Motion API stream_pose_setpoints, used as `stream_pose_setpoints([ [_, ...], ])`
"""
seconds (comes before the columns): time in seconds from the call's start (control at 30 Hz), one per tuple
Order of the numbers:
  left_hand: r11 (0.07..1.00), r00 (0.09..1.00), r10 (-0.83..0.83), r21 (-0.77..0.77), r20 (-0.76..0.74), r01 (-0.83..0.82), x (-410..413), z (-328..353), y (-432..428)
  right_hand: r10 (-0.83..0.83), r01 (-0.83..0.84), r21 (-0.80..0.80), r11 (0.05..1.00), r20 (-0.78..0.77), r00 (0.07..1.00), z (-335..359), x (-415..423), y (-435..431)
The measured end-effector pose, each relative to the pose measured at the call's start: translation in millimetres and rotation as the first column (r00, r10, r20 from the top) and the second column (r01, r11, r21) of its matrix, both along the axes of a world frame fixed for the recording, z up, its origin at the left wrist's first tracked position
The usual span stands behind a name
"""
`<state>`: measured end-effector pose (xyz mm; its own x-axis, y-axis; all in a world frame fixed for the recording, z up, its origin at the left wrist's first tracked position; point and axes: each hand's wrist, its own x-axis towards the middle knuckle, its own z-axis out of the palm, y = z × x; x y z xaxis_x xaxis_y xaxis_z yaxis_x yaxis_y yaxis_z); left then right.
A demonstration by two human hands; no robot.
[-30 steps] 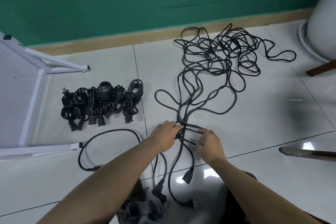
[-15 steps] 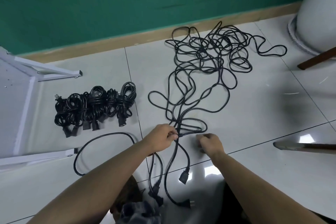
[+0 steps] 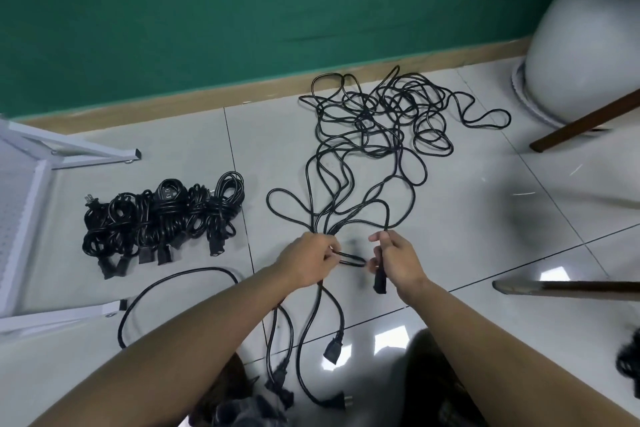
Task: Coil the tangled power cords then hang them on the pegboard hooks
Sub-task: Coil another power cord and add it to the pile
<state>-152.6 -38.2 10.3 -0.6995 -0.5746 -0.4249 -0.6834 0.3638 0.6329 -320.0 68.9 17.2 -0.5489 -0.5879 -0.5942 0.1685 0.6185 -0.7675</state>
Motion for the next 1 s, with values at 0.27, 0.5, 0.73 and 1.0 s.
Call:
stream_pose_setpoints([
  [0.27, 0.989, 0.977, 0.060, -0.120, -0.207, -0.086, -16.0, 109.6, -41.3, 0.339, -0.371, -0.047, 0.927, -0.314, 0.887, 104.8, -19.6, -15.1],
  [0.5, 0.994, 0.984, -0.025, -0.105, -0.175, 0.007, -37.8, 238.3, -51.8, 0.447, -0.579, -0.080, 0.811, -0.554, 0.703, 234.0, -26.5, -16.2],
  [0.73, 0.965, 0.870, 0.259, 0.079, -0.419, -0.249, -31.6, 321.1, -14.7, 0.330, -0.588, -0.266, 0.764, -0.622, 0.710, 334.6, -24.4, 0.6],
  [1.0, 0.867, 0.466, 0.474, 0.306, -0.747, -0.393, -15.6, 384.0, 11.2, 0.206, -0.547, -0.279, 0.789, -0.718, 0.665, 365.9, -4.7, 8.6],
])
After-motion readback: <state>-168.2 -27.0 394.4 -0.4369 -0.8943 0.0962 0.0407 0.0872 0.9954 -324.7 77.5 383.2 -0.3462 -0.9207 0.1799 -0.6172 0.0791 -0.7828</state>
